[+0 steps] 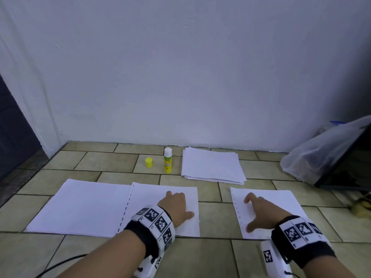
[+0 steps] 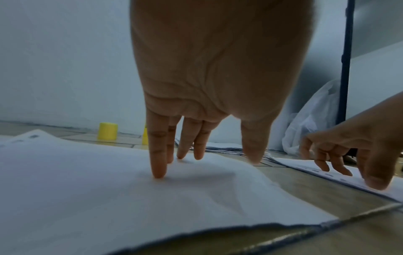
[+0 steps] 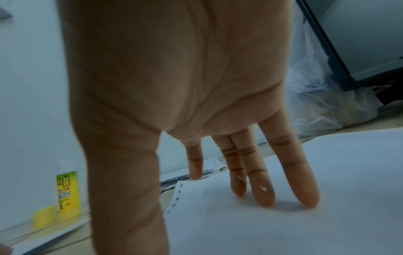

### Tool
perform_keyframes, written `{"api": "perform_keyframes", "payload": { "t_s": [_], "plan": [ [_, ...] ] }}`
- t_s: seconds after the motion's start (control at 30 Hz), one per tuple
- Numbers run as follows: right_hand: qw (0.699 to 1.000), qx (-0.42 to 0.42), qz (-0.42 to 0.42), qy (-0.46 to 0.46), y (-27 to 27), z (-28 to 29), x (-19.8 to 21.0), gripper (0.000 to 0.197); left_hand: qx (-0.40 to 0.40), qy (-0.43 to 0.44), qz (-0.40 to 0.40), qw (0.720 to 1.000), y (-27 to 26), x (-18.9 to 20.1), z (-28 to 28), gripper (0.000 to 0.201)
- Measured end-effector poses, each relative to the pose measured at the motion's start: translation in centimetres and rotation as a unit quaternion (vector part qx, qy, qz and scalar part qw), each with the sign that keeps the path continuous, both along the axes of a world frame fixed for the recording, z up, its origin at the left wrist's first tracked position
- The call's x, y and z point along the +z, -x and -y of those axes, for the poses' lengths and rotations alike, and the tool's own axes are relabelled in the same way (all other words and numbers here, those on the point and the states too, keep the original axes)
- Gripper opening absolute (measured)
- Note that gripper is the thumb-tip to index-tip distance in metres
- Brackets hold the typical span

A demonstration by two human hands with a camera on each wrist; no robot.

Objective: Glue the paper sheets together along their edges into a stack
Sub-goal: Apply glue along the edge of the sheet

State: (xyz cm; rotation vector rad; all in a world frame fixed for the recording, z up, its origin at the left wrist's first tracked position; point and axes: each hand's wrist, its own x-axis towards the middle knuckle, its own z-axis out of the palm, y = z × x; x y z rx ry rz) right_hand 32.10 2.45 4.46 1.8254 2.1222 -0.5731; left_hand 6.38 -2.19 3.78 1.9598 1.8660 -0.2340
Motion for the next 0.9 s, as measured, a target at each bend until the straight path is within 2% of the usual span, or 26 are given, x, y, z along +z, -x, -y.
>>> {"api": "perform_keyframes", "payload": {
  "t_s": [0.07, 0.17, 0.33, 0.5, 0.67, 0.77, 0.83, 0.9],
  "plan": [
    [1.0, 0.011, 0.005, -0.003, 0.0, 0.1, 0.0, 0.062, -0.024, 0.007, -0.012, 1.0, 0.7, -0.1, -0.1, 0.04],
    [0.999, 0.033, 0.028, -0.015, 0.0, 0.4, -0.2, 0.038, -0.062, 0.007, -0.014, 0.998, 1.7, -0.2, -0.1, 0.046],
    [0.998, 0.052, 0.006, -0.027, -0.3, 0.4, -0.2, 0.03, -0.066, -0.024, -0.003, 0.998, 2.8, -0.5, 0.1, 0.059],
    [0.997, 0.076, -0.014, -0.004, -0.7, 0.5, 0.7, 0.024, -0.076, 0.004, 0.01, 0.997, 3.5, -0.4, -0.2, 0.062],
    [0.997, 0.049, 0.026, 0.046, 0.4, 0.1, 2.2, 0.034, -0.11, 0.01, 0.002, 0.994, 4.3, -0.4, -0.6, 0.071],
    [0.997, 0.061, 0.043, 0.03, 2.5, -0.8, 3.3, 0.041, -0.12, -0.011, -0.012, 0.993, 4.1, -0.7, -0.4, 0.069],
    [0.996, 0.086, 0.009, -0.016, 4.6, -1.8, 3.9, 0.03, -0.118, 0.006, -0.006, 0.993, 4.0, -1.0, -0.3, 0.068],
    [0.991, 0.084, -0.081, -0.058, 7.2, -2.9, 4.0, 0.017, -0.123, 0.031, -0.012, 0.992, 3.9, -1.0, -0.3, 0.069]
  ]
}}
